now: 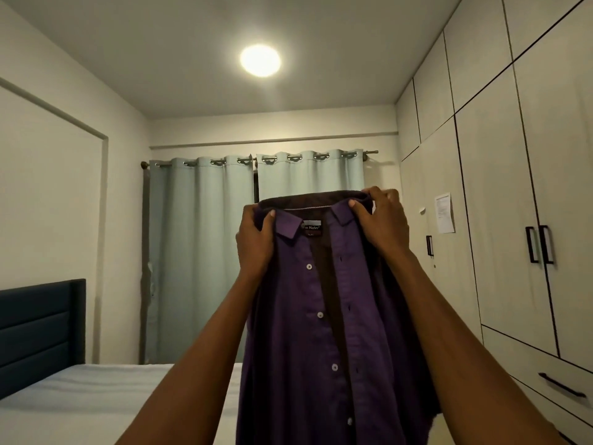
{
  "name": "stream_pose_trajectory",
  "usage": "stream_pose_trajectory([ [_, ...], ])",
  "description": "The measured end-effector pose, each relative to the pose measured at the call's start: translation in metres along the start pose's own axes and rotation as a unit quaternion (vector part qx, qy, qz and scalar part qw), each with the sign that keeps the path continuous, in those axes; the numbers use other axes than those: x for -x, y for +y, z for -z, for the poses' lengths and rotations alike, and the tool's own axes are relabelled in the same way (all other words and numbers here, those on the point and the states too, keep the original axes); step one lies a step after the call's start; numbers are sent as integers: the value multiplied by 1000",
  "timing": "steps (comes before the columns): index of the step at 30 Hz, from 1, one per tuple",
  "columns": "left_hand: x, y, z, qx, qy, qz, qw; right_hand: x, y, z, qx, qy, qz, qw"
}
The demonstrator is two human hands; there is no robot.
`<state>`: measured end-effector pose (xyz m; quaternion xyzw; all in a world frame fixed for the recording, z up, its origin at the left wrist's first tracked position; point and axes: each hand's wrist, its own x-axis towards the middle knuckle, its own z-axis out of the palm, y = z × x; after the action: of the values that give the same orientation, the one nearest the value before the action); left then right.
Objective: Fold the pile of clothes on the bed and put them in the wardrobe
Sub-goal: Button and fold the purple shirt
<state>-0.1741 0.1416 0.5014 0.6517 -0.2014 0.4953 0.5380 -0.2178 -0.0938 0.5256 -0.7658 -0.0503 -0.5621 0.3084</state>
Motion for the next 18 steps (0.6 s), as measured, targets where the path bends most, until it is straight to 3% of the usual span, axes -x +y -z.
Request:
stream_pose_trajectory([
  [4,1,7,7,64,-33,-15,997,0,-6,9,-190,-63,-23,979],
  [6,-2,17,16,133,-96,11,986,-1,-13,23,-282,-81,-46,955],
  [9,-5,26,33,277,-245,131,920,1,-20,53,-405,-193,-92,889],
  [13,1,13,37,349,-308,227,855,11,-13,57,-467,-303,-177,812],
  [16,27,-17,27,357,-310,296,830,28,24,19,-415,-334,-209,820],
  [18,53,-56,17,279,-312,319,850,53,61,-13,-324,-345,-224,852],
])
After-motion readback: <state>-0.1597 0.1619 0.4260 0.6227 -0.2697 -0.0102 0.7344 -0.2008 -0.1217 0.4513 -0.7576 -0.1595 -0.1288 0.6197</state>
